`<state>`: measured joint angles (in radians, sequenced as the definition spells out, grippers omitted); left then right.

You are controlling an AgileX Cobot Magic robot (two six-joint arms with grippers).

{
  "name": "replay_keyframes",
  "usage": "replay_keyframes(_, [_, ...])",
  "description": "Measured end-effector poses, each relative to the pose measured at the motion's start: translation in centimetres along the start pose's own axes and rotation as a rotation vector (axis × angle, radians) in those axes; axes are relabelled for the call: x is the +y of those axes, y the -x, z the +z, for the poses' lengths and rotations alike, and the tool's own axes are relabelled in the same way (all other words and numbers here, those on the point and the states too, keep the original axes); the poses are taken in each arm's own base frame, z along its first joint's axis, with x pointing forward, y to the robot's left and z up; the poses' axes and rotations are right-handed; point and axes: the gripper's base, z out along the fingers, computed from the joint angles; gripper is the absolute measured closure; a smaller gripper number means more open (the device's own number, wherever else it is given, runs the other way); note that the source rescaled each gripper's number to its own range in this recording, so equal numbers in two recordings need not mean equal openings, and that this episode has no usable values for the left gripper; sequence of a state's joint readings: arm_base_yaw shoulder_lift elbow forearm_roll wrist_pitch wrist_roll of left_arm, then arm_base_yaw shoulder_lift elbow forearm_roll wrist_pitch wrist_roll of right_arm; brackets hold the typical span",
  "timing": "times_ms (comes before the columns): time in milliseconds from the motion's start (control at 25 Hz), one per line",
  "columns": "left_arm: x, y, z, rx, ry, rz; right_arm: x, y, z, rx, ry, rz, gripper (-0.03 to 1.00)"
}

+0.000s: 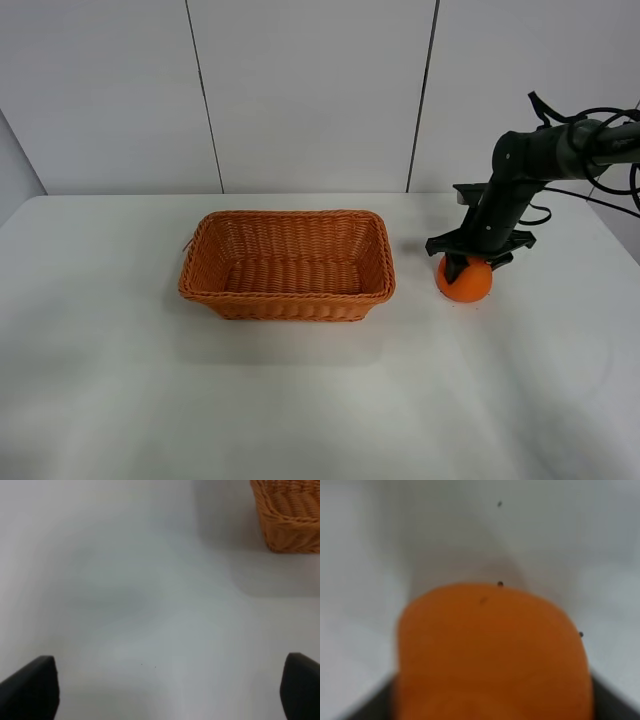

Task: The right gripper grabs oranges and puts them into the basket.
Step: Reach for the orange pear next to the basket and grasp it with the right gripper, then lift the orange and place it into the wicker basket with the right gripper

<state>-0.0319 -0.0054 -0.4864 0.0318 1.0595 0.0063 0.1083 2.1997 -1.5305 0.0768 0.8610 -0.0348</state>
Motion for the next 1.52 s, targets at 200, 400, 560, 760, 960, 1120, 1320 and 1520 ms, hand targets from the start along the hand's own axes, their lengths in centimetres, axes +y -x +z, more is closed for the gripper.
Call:
replay_keyframes(200, [0.0,0.0,0.0,0.0,0.0,0.0,0.2,1.4,-2.2,-0.019,0.006,-0.005,0.97])
replay_keyframes(400, [0.0,0.0,0.0,0.0,0.0,0.0,0.5,3.3,-7.7,-0.112,0.004,-0.021,0.97])
replay_keyframes(560, [0.0,0.0,0.0,0.0,0.0,0.0,0.8,4.0,-12.6,-0.174,0.005,-0.031,0.97])
replay_keyframes(760, [0.0,0.0,0.0,0.0,0.0,0.0,1.2,4.2,-15.8,-0.206,0.005,-0.043,0.97])
replay_keyframes(960, [0.0,0.0,0.0,0.0,0.0,0.0,4.5,4.2,-16.2,-0.218,0.009,-0.121,0.97])
replay_keyframes(1120, [0.0,0.0,0.0,0.0,0.0,0.0,10.8,3.2,-16.0,-0.22,0.047,-0.255,0.97])
replay_keyframes(1320, [0.0,0.0,0.0,0.0,0.0,0.0,18.8,1.8,-15.6,-0.327,0.115,-0.416,0.97])
replay_keyframes(1520, [0.0,0.0,0.0,0.0,0.0,0.0,23.9,1.4,-10.9,-0.346,0.153,-0.498,0.97])
